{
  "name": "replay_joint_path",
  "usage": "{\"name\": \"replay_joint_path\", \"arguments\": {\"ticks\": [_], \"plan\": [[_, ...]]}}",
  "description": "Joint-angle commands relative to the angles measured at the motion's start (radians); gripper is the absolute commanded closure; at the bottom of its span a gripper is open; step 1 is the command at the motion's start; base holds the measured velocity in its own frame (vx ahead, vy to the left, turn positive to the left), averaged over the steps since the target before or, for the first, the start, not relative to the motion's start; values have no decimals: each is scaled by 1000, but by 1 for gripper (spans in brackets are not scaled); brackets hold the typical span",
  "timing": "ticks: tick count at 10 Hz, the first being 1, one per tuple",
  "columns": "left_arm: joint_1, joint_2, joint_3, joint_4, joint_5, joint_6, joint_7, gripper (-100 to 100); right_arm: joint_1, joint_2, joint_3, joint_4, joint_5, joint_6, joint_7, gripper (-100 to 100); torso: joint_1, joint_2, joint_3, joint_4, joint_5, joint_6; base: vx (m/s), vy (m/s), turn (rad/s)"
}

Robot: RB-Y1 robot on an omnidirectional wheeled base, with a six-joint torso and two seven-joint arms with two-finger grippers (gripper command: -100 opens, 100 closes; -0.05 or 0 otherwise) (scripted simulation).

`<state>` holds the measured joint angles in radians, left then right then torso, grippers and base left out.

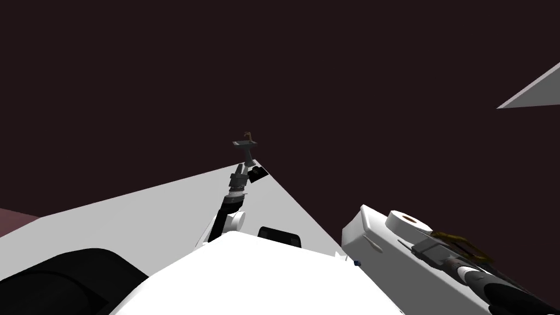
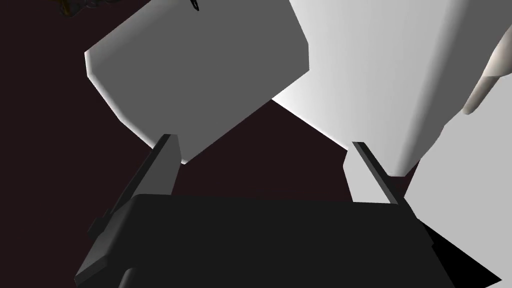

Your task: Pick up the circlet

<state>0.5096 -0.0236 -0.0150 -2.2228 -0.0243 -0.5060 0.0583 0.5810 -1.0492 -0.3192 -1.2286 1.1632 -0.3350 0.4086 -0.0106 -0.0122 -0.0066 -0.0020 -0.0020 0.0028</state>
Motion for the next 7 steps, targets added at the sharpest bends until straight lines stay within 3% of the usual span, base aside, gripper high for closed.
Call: {"name": "replay_joint_path", "arguments": {"ticks": [1, 4, 5, 6, 7], "plan": [[0, 0, 0, 0, 0, 0, 0, 0, 23, -28, 5, -2, 17, 7, -25, -100, 0, 0, 0, 0, 0, 0, 87, -82, -148], [0, 0, 0, 0, 0, 0, 0, 0, 74, -74, 21, 31, 58, 2, -48, -100, -2, 1, 0, 0, -1, 1, 82, -87, -192], [0, 0, 0, 0, 0, 0, 0, 0, 65, -66, 12, 25, 47, -1, -41, -100, -2, 1, 1, 0, -1, 0, 31, -33, -32], [0, 0, 0, 0, 0, 0, 0, 0, 67, -68, 12, 27, 48, -2, -42, 0, 1, 3, 2, 1, 0, -1, 5, -6, 9], [0, 0, 0, 0, 0, 0, 0, 0, 67, -68, 12, 27, 48, -2, -42, -100, 3, 5, 3, 1, 0, 0, 0, 0, 0]]}}
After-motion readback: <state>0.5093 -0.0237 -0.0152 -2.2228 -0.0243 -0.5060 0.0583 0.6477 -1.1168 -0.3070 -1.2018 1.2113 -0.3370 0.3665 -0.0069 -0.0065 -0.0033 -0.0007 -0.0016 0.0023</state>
